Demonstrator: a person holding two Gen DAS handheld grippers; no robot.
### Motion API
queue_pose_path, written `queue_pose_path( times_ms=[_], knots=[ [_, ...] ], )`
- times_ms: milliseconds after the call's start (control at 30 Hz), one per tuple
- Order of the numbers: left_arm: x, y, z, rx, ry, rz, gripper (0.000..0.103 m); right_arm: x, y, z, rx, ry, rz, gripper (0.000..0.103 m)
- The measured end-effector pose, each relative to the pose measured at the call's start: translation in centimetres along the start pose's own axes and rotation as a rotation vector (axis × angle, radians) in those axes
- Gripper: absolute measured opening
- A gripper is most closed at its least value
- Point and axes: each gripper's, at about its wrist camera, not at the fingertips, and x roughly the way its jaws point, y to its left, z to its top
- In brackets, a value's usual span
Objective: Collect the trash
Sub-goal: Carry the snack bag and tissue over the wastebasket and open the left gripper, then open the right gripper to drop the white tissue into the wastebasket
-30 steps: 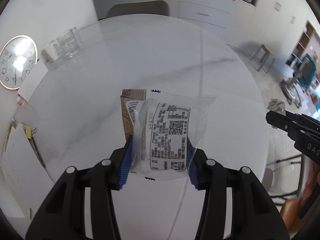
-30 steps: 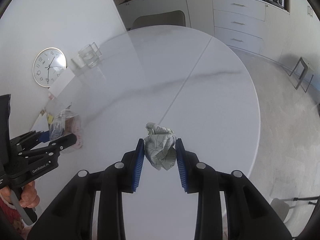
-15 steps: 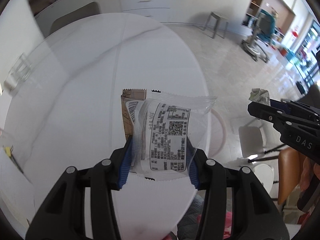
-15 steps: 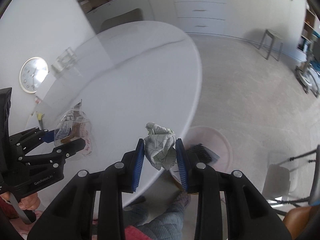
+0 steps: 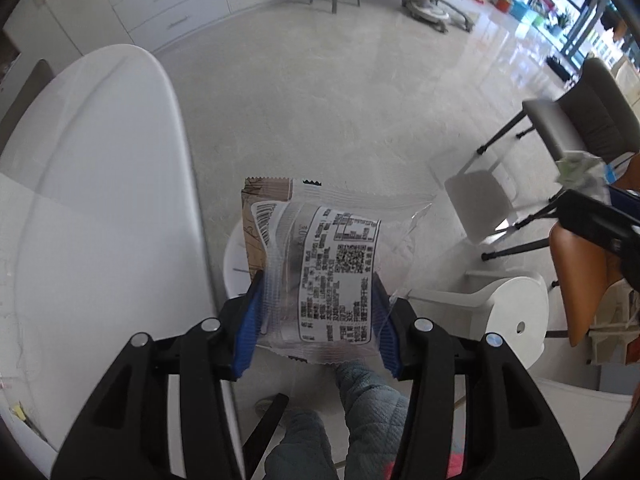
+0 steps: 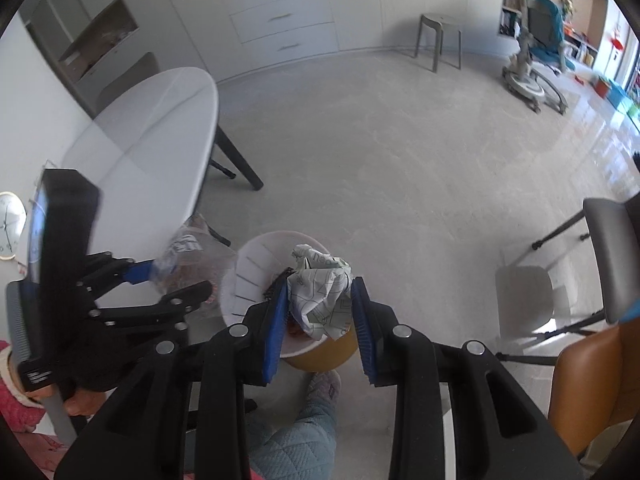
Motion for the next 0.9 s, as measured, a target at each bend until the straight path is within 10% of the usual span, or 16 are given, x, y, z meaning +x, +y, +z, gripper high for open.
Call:
queue_pose_path(
  times_ms=[233,900],
  knots=[
    [5.0,-0.7,1.6,-0.01,0.102,0.047,0.078,3.9,-3.7,-0.2,0.036,0.07,0.027,0.032],
    [-3.0,5.2,-0.3,-0.252,-0.027,0.066,0.095,11.8,0.7,1.1,-0.115,0.124,0.144,0.034]
  ],
)
